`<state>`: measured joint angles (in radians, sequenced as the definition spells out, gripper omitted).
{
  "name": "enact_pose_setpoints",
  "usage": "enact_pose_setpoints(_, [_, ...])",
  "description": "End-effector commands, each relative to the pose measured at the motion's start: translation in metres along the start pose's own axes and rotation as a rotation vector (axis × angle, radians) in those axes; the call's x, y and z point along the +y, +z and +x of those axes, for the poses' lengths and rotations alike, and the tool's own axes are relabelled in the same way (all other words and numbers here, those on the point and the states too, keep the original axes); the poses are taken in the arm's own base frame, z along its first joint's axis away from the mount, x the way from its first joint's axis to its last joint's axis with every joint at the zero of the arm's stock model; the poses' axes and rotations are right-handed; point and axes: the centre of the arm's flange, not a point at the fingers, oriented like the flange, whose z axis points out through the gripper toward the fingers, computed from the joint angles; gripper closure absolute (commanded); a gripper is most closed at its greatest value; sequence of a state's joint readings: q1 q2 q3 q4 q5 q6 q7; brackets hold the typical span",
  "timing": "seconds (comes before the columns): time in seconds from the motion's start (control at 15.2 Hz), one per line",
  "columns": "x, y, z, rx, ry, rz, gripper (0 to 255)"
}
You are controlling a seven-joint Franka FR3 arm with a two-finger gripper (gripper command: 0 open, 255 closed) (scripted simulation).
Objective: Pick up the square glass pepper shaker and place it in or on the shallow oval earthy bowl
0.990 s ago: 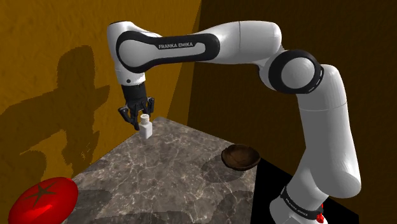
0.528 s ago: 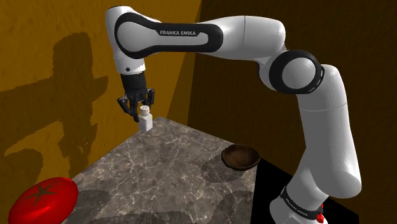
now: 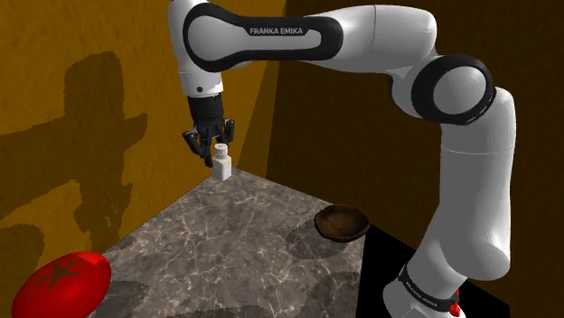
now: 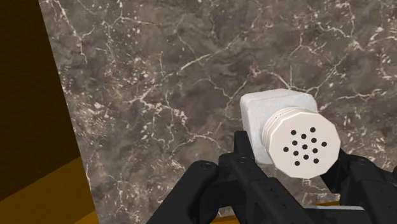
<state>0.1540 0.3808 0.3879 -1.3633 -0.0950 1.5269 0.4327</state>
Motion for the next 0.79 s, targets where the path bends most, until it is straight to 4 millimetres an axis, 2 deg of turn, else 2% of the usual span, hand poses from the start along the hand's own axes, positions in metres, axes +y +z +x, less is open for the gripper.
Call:
enact_pose_setpoints(0.0, [0.014, 0.004, -0.022, 0.000, 0.001, 0.000, 255])
enact_pose_setpoints(0.73, [0.093, 0.028, -0.141, 0.000, 0.001, 0.000, 255])
